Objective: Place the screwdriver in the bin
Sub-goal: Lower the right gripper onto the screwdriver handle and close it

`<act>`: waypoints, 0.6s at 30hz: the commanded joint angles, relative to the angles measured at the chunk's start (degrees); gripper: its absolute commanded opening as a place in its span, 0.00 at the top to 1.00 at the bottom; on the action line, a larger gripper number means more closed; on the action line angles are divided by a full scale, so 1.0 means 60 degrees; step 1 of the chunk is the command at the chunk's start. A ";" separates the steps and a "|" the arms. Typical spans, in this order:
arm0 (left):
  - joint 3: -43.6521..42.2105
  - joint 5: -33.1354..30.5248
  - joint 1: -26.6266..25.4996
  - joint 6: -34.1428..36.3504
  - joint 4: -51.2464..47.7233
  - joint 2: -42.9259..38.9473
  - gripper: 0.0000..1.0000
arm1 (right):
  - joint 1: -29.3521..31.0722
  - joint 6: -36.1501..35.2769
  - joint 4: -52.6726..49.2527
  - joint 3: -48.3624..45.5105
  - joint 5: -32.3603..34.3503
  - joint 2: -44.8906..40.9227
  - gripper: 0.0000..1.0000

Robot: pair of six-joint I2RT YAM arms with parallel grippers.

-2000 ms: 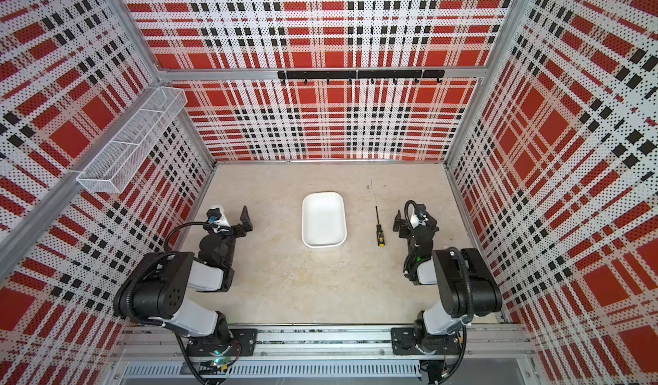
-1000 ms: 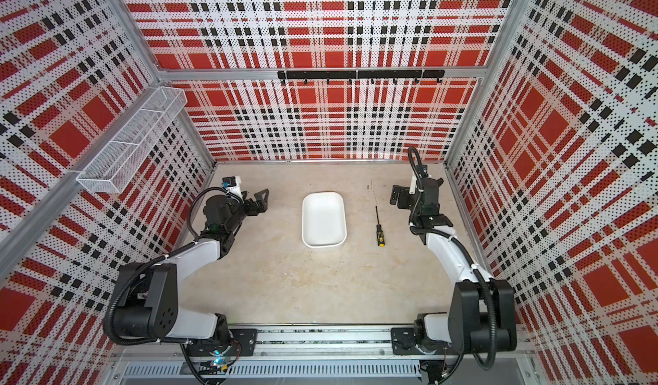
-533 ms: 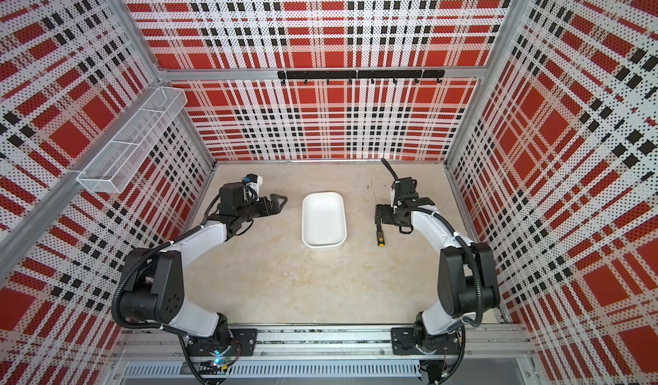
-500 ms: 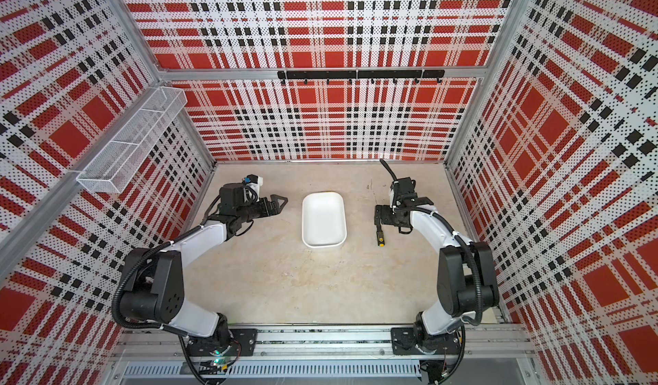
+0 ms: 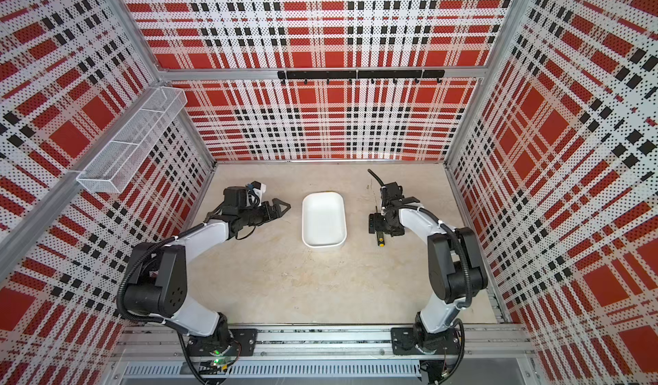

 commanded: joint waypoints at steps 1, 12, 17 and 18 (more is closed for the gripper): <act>-0.0063 0.0114 -0.0060 -0.0040 -0.0196 0.0101 0.02 | 0.0076 0.0036 -0.0265 0.0293 -0.0033 0.0387 0.17; 0.0012 -0.0033 -0.0077 0.0136 -0.0313 0.0144 0.02 | 0.0191 -0.0004 -0.0566 0.0656 0.0103 0.1115 0.24; 0.0011 -0.0047 -0.0077 0.0139 -0.0329 0.0174 0.02 | 0.0191 0.0007 -0.0574 0.0692 0.0141 0.1241 0.25; 0.0009 -0.0047 -0.0077 0.0150 -0.0328 0.0187 0.02 | 0.0186 0.0007 -0.0588 0.0702 0.0158 0.1279 0.26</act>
